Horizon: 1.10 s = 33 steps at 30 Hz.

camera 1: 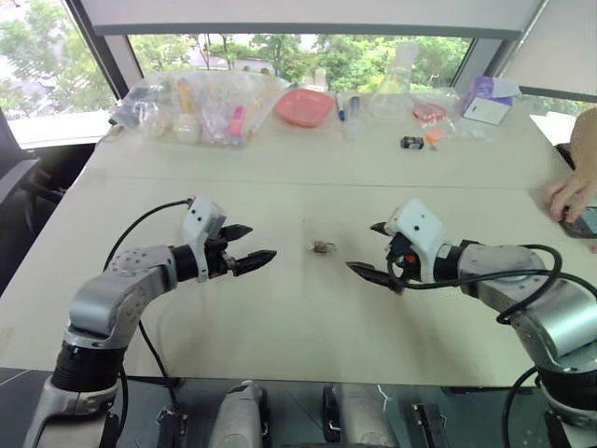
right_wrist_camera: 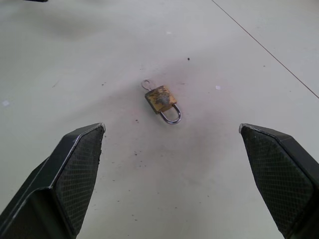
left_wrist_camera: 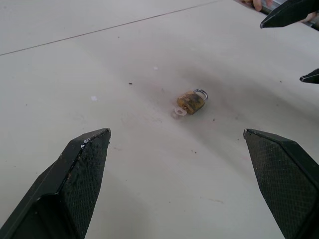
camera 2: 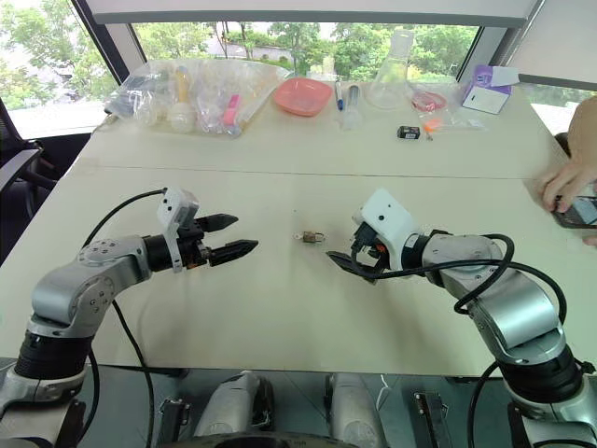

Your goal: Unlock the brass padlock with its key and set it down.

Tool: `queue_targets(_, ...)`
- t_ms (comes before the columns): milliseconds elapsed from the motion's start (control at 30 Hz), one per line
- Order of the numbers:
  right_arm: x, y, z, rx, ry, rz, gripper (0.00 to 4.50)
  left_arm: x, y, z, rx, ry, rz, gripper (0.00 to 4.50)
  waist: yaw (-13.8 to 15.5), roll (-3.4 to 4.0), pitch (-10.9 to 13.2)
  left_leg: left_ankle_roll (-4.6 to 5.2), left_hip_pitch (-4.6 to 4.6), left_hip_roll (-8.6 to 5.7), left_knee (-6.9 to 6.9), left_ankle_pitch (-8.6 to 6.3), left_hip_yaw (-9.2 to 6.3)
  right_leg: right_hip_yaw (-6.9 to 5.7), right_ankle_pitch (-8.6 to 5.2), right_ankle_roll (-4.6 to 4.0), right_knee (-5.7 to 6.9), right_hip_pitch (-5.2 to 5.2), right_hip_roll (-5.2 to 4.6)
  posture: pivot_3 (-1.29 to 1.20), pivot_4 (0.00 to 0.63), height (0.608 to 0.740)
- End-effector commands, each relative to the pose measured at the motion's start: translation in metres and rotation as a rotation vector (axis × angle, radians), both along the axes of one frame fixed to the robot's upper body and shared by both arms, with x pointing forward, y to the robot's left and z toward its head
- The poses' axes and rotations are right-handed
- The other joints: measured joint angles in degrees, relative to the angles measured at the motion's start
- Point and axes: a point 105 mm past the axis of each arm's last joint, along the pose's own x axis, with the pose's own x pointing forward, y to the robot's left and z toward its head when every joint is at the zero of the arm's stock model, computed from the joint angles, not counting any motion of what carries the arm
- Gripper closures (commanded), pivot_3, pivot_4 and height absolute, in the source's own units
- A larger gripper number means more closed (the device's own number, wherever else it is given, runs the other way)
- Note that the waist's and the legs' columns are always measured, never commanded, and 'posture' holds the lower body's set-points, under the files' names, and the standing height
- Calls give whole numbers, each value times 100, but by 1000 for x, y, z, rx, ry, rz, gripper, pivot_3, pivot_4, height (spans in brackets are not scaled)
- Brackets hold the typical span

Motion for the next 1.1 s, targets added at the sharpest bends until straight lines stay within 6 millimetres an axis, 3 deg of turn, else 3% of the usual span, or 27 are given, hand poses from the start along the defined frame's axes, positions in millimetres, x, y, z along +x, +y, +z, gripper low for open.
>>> queue_targets(33, 3, 2, 12, -2, -59, 13, 0, 2, 0, 20, -42, -76, 19, 73, -1, 0, 0, 0, 0, 0, 0, 0, 0, 0, 0, 0, 0, 0, 0, 0, 150, 733)
queue_targets(800, 11, -2, 14, -23, -74, 10, 0, 5, 3, 19, 0, -74, 9, 73, -1, 0, 0, -3, 0, 0, 0, 1, 1, 0, 0, 0, 0, 0, 0, 0, 150, 733)
queue_targets(933, 21, 12, 11, -88, -45, 91, 0, 12, 6, 25, 26, -42, -53, 73, -5, 0, 0, -1, 2, 0, 2, 1, 1, 0, 0, 0, 2, 0, 2, 0, 150, 733)
queue_targets(1100, 39, 38, -6, -90, 39, 169, 0, 2, 13, 24, 127, 4, -234, 73, -31, 3, 1, -25, 1, 2, -7, 14, 5, 0, 0, -1, 0, -8, 8, 0, 150, 733)
